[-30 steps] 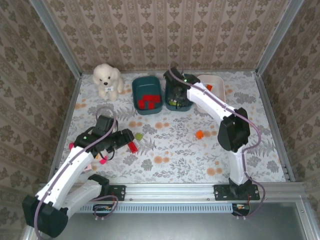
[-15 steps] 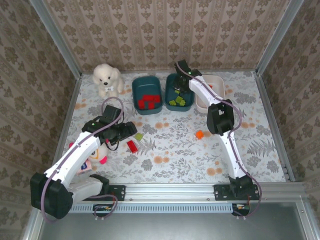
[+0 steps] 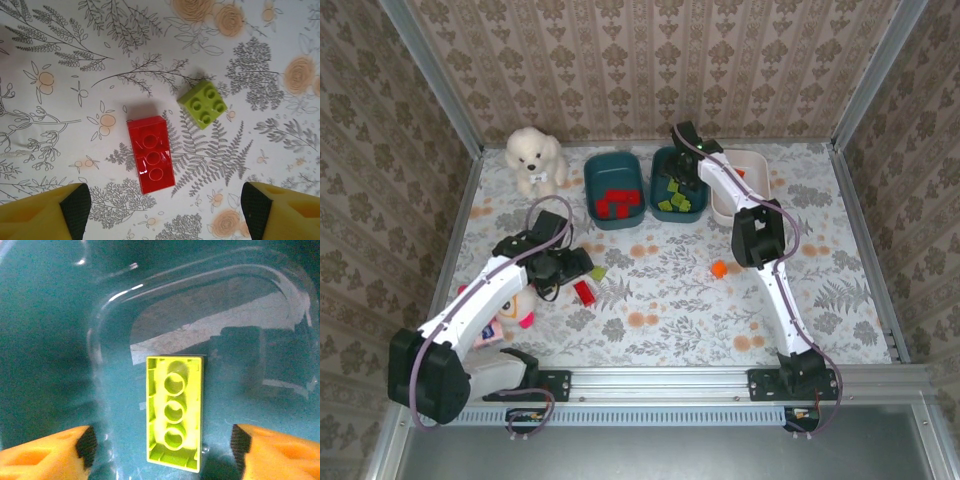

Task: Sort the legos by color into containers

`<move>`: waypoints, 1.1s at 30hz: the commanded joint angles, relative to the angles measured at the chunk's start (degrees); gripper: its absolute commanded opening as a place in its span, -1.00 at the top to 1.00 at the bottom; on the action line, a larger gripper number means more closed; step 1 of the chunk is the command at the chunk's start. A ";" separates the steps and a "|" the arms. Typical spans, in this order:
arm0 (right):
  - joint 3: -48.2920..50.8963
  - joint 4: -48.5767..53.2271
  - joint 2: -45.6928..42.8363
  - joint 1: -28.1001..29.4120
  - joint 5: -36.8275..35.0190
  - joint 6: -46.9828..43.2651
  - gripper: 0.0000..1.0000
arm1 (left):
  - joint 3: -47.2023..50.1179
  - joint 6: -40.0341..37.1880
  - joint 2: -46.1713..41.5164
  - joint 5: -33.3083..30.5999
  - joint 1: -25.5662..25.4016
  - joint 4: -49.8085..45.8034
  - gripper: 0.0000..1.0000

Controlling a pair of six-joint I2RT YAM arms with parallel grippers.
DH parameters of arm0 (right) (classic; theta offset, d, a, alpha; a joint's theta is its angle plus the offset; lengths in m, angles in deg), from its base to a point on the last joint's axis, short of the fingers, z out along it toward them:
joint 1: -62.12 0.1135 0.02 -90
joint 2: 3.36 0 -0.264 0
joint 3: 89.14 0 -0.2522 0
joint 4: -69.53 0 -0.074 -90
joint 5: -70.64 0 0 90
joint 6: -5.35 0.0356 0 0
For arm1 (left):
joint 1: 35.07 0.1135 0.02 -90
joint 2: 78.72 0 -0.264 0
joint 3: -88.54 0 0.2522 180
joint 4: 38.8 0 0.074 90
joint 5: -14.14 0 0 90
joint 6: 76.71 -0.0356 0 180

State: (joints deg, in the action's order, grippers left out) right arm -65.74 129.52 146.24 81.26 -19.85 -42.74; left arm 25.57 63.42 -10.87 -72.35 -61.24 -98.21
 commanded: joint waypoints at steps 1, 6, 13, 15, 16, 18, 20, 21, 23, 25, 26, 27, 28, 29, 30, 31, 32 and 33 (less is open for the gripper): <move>-0.61 0.06 -10.96 0.79 1.65 -3.04 -0.51 | 2.64 2.62 1.13 1.40 -1.59 0.33 -0.65; 19.49 -10.62 -28.93 4.97 4.55 -9.51 -0.47 | 4.38 3.91 5.55 2.26 -2.88 3.91 -0.62; 49.34 -20.93 -50.75 11.94 7.39 -10.41 -0.42 | 4.59 5.11 10.98 -1.22 -5.19 8.16 -0.53; 54.93 -20.43 -55.26 13.72 7.25 -9.98 -0.42 | 4.29 5.37 12.50 -2.05 -5.46 7.71 -0.47; 56.91 -20.20 -56.97 14.13 7.17 -9.37 -0.42 | 3.97 5.66 13.20 -3.01 -5.67 6.43 -0.45; 61.54 -20.81 -60.82 14.53 7.73 -7.49 -0.42 | 4.03 5.42 14.16 -4.23 -5.99 5.82 -0.37; 63.87 -20.76 -63.27 14.70 8.05 -6.54 -0.41 | 4.42 5.68 14.70 -5.10 -6.08 5.92 -0.27; 64.55 -20.34 -64.30 14.79 8.05 -6.49 -0.41 | 4.52 5.68 15.03 -5.36 -6.17 5.99 -0.25; 65.13 -19.56 -65.57 14.88 7.96 -6.40 -0.41 | 4.22 5.82 16.12 -5.82 -6.17 5.77 -0.24; 65.50 -18.87 -66.33 14.88 7.97 -6.42 -0.41 | 4.54 5.77 17.08 -5.45 -6.17 7.50 -0.23; 65.63 -18.67 -66.62 14.88 7.96 -6.46 -0.41 | 4.65 5.73 17.62 -5.28 -6.17 8.54 -0.18; 65.77 -18.53 -66.86 14.88 7.96 -6.47 -0.41 | 4.38 5.68 18.36 -5.39 -6.21 8.82 -0.13; 65.97 -18.47 -67.17 14.88 7.99 -6.36 -0.41 | 4.10 5.67 18.99 -5.54 -6.19 8.82 -0.08; 66.12 -18.38 -67.34 14.96 8.05 -6.28 -0.40 | 3.87 5.42 19.71 -5.75 -6.25 8.89 -0.07; 66.33 -18.25 -67.71 14.97 8.18 -6.13 -0.40 | 3.69 5.27 20.34 -5.84 -6.26 9.31 -0.07; 66.46 -18.21 -67.93 15.01 8.14 -6.09 -0.40 | 3.72 5.04 20.84 -5.90 -6.26 9.58 -0.03; 66.58 -18.06 -68.20 15.05 8.14 -6.01 -0.40 | 3.51 4.86 21.17 -6.18 -6.26 9.68 0.01; 66.71 -17.94 -68.46 15.05 8.14 -5.94 -0.40 | 3.29 4.59 21.38 -6.52 -6.26 9.70 0.09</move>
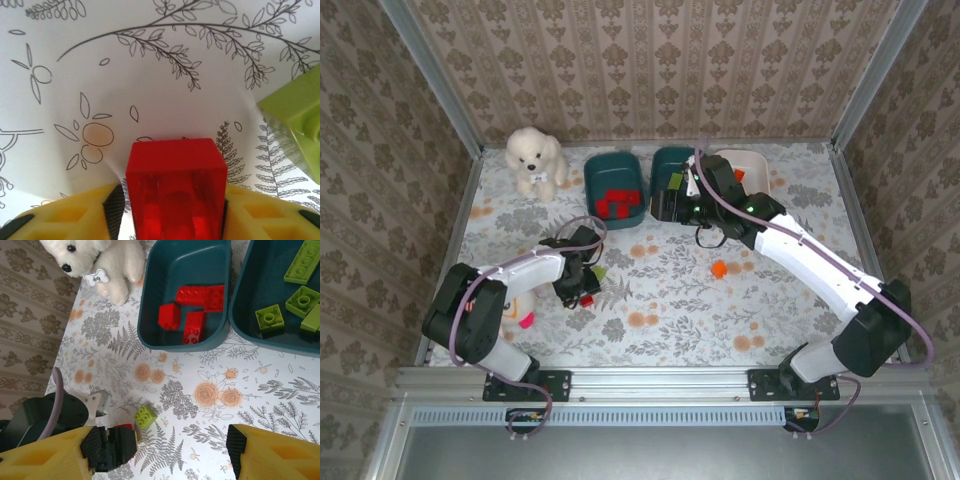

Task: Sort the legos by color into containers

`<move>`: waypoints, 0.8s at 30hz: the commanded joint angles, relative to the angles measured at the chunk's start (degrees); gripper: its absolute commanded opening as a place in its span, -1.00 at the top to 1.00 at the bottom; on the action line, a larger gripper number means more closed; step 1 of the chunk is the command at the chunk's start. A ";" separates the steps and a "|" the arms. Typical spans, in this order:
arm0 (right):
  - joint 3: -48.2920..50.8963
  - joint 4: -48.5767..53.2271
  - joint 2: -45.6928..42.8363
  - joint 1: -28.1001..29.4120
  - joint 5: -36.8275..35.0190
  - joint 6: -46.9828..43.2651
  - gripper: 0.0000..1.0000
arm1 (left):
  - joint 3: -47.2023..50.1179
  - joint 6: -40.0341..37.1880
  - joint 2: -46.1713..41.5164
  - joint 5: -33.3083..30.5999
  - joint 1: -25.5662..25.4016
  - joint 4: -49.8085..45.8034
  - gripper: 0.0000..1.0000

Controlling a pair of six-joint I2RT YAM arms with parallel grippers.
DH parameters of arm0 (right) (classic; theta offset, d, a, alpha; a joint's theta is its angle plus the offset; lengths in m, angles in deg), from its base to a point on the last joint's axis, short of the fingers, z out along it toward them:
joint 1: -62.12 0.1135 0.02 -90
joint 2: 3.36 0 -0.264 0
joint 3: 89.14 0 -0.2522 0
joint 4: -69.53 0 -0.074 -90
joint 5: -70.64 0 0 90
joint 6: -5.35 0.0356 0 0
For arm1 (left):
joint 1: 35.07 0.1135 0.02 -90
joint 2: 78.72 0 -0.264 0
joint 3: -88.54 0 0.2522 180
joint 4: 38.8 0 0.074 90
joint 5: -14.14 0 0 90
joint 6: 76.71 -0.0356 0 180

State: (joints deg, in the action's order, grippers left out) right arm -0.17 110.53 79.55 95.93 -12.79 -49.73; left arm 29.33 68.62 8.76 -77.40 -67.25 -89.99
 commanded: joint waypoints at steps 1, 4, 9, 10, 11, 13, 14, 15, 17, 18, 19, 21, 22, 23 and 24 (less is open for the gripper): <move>1.25 1.14 -1.95 0.43 1.08 1.09 -0.40 | -0.53 -0.81 1.68 -1.70 -0.25 1.30 0.20; 1.43 1.73 -2.60 0.39 1.16 1.08 -0.40 | -0.97 -1.34 0.25 -2.78 -0.25 -0.07 0.43; 1.80 2.64 -5.02 0.39 1.32 0.51 -0.40 | -6.89 -5.71 -7.21 -6.89 0.14 -7.71 0.46; 2.14 2.67 -5.36 0.39 1.56 0.43 -0.40 | -8.40 -7.09 -8.17 -6.64 0.76 -7.97 0.47; 2.66 2.72 -5.61 0.43 2.00 0.43 -0.40 | -10.72 -8.73 -8.63 -5.92 1.86 -8.01 0.48; 4.04 2.40 -6.03 0.48 2.93 0.50 -0.40 | -15.33 -11.66 -7.24 -4.79 3.87 -7.61 0.49; 4.75 2.01 -6.26 0.54 3.49 0.70 -0.39 | -18.84 -13.33 -5.50 -4.11 4.80 -7.04 0.49; 5.14 1.70 -6.49 0.64 3.90 0.82 -0.39 | -22.20 -14.80 -3.27 -3.37 5.60 -6.51 0.49; 5.28 1.71 -6.68 0.87 4.40 0.88 -0.39 | -28.49 -17.18 1.61 -2.08 7.28 -4.92 0.48; 5.14 1.84 -6.68 0.91 4.66 0.81 -0.39 | -31.35 -18.29 4.43 -1.58 7.65 -4.09 0.49; 5.12 1.93 -6.67 1.00 4.76 0.69 -0.40 | -34.79 -19.10 7.31 -1.21 7.98 -3.23 0.49; 5.28 2.11 -6.82 1.00 5.03 0.61 -0.40 | -42.53 -20.61 14.24 -0.92 8.57 -1.91 0.49; 5.37 2.18 -6.89 1.00 5.18 0.59 -0.40 | -45.78 -21.00 17.23 -0.72 8.84 -1.34 0.49; 5.60 2.20 -7.05 1.03 5.52 0.64 -0.40 | -49.62 -21.29 20.74 -0.04 9.31 -0.55 0.48; 5.71 2.28 -7.16 1.00 5.92 0.59 -0.40 | -52.92 -21.53 23.60 0.35 9.56 -0.06 0.49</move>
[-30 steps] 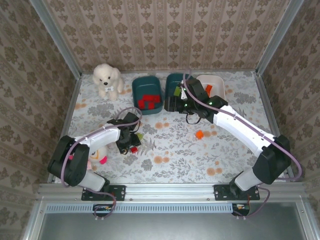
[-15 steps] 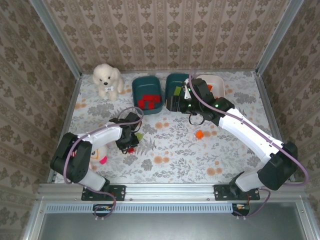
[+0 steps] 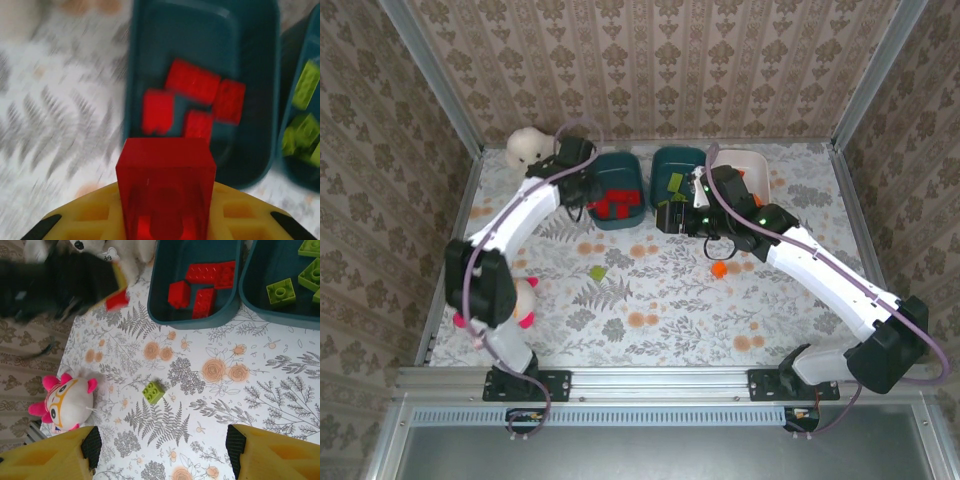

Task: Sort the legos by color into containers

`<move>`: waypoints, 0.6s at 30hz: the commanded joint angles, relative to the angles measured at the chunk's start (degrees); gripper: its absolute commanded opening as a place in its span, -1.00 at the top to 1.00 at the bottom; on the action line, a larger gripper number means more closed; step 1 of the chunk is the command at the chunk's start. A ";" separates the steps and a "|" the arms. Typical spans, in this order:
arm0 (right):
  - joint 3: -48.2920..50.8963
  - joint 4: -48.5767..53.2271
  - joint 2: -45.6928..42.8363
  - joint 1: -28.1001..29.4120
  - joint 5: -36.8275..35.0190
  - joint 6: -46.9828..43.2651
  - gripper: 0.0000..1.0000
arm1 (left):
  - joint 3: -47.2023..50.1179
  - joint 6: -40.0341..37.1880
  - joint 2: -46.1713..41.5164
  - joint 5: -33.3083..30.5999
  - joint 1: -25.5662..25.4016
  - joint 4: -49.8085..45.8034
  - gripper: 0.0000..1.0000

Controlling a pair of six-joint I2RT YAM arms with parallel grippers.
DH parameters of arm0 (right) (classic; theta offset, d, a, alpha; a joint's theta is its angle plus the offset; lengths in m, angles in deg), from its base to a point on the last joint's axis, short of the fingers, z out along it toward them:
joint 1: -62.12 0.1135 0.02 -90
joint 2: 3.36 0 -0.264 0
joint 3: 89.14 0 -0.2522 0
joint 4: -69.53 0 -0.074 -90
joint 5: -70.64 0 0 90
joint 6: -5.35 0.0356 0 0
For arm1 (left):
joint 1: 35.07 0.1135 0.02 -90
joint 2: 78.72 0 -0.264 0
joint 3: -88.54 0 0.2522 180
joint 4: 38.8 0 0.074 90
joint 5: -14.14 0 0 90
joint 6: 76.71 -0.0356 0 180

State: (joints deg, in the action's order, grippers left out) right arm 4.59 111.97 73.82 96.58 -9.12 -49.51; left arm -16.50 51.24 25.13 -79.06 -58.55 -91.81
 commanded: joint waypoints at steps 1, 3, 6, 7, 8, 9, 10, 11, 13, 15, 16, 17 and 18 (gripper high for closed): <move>1.09 0.84 -1.50 0.35 2.73 0.34 -0.41 | -11.04 -4.54 10.78 2.28 1.19 2.29 0.49; 1.53 1.10 -1.77 0.35 3.72 0.28 -0.41 | -18.73 -4.86 17.58 3.28 1.63 2.73 0.49; 2.47 1.59 -3.01 0.35 3.67 0.63 -0.42 | -29.07 -4.88 25.90 4.95 2.28 1.81 0.48; 2.75 1.80 -3.70 0.35 3.31 0.71 -0.42 | -32.58 -5.19 28.46 4.98 2.30 1.24 0.48; 3.18 1.81 -4.22 0.36 3.01 0.93 -0.42 | -35.43 -5.51 30.80 4.96 2.47 0.94 0.48; 3.53 1.81 -4.68 0.27 2.82 1.04 -0.42 | -37.36 -5.61 32.51 5.03 2.59 0.94 0.48; 3.93 1.81 -5.21 0.26 2.57 1.28 -0.42 | -39.17 -5.38 34.28 5.54 2.82 1.05 0.48; 4.32 3.41 -5.69 0.26 2.29 1.41 -0.42 | -40.55 -4.84 35.78 6.06 3.04 1.10 0.48; 5.03 3.89 -6.62 0.17 1.63 1.60 -0.42 | -41.97 -3.56 37.94 6.91 3.18 1.33 0.48; 5.90 4.17 -7.56 -0.06 1.04 1.91 -0.43 | -41.87 -2.61 39.21 8.08 3.10 2.75 0.48; 6.27 4.27 -7.91 -0.23 0.93 2.12 -0.43 | -42.00 -2.13 39.88 8.93 3.01 3.23 0.48; 6.58 4.35 -8.31 -0.50 0.76 2.28 -0.43 | -42.25 -1.48 40.64 9.51 2.98 3.30 0.48; 6.84 4.44 -8.58 -0.68 0.67 2.39 -0.43 | -42.48 -0.79 41.24 10.06 2.92 3.28 0.47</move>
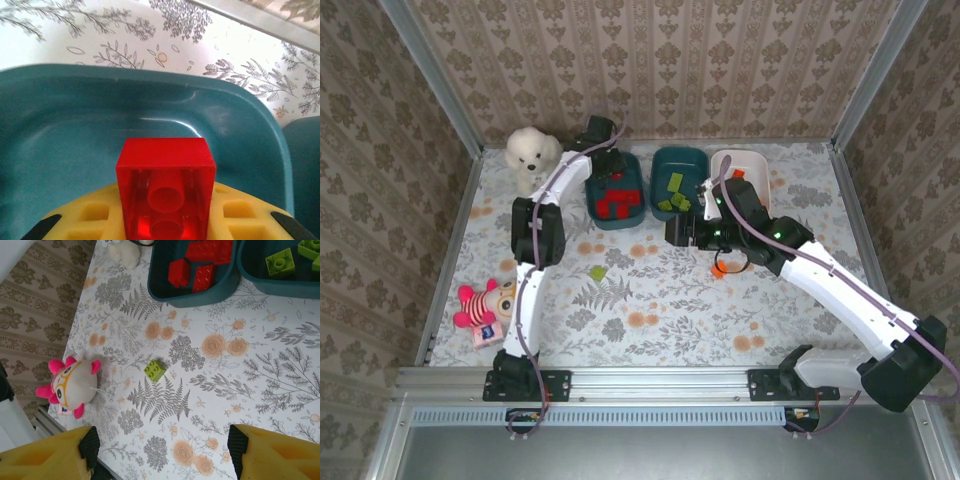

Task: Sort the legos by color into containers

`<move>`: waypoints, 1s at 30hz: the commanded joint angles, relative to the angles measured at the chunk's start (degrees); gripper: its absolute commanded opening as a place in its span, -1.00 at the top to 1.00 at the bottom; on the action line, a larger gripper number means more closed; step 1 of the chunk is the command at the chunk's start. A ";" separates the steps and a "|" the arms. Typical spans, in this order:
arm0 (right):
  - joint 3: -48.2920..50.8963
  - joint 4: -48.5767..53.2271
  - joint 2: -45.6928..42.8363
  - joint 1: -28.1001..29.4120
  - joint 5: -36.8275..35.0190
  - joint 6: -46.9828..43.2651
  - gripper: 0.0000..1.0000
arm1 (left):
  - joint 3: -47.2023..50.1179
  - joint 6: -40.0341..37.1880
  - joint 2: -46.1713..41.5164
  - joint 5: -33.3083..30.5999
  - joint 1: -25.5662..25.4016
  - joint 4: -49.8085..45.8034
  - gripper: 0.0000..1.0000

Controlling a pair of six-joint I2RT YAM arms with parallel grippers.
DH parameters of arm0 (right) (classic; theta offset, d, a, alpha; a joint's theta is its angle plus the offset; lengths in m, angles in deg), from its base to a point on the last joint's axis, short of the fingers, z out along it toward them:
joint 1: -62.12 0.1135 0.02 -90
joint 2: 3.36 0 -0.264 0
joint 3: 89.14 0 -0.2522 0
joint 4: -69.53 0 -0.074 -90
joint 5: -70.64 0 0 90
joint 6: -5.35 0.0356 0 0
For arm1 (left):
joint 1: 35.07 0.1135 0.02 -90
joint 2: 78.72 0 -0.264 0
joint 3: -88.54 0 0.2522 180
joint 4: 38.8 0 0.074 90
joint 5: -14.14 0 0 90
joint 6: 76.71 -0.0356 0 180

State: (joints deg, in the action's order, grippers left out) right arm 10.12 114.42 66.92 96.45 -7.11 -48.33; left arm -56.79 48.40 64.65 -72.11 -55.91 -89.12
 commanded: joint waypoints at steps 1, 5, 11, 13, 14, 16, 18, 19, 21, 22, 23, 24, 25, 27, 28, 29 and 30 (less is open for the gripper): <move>1.49 2.12 -1.89 -0.64 -1.51 1.31 -0.43 | -2.23 2.87 2.19 3.44 0.31 0.41 0.46; 1.94 2.27 -2.04 -0.84 -1.80 1.24 -0.45 | -1.81 5.26 3.00 4.83 0.49 -0.24 0.20; 2.09 2.23 -0.05 -0.80 -0.87 -0.34 -0.46 | -1.96 6.43 2.53 6.93 1.41 -2.33 -0.18; 1.02 3.35 1.39 -0.15 -1.29 -2.45 -0.49 | -1.82 5.85 0.64 7.09 1.42 -2.48 -0.28; -0.16 4.42 2.59 0.52 -1.97 -4.10 -0.50 | -1.48 5.64 -0.76 7.06 1.35 -2.33 -0.32; -2.23 5.55 5.49 2.14 -2.62 -7.15 -0.50 | 0.17 5.99 -4.51 6.91 1.25 -1.81 -0.35; -5.00 6.49 8.88 4.10 -3.28 -9.70 -0.50 | 4.00 6.93 -10.02 6.25 1.29 -0.93 -0.38; -6.51 7.09 12.02 5.08 -3.86 -10.33 -0.50 | 6.27 7.20 -12.87 5.70 1.29 -0.37 -0.40; -10.38 8.30 17.14 7.72 -5.62 -11.72 -0.51 | 13.48 7.87 -20.38 4.17 1.48 0.42 -0.47; -11.96 8.50 19.45 9.00 -6.76 -12.19 -0.51 | 17.13 8.13 -23.53 3.58 1.66 0.50 -0.49; -13.56 8.28 21.75 10.80 -7.59 -12.78 -0.52 | 21.63 8.37 -27.67 2.86 1.97 0.46 -0.51; -14.74 7.43 24.15 12.66 -8.38 -13.42 -0.52 | 26.60 9.04 -32.31 2.22 2.46 0.19 -0.52; -15.67 6.47 26.23 14.00 -8.44 -14.02 -0.52 | 31.52 9.86 -36.28 1.86 2.99 0.23 -0.52; -17.82 4.10 30.68 16.74 -8.21 -16.36 -0.52 | 43.76 11.67 -46.61 1.14 4.09 1.09 -0.51; -18.62 3.25 32.58 17.50 -8.13 -17.83 -0.52 | 48.57 12.39 -51.18 0.18 4.48 0.47 -0.51; -19.96 2.66 34.96 18.02 -8.16 -19.65 -0.53 | 53.91 13.14 -56.39 -0.60 4.92 -0.40 -0.51; -21.10 2.49 36.99 18.37 -8.29 -21.18 -0.54 | 58.25 13.94 -60.83 -1.21 5.31 -1.26 -0.51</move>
State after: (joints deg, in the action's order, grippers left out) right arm -7.69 118.38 99.77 113.65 -13.62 -63.55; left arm -8.53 58.76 10.18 -70.05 -51.69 -86.48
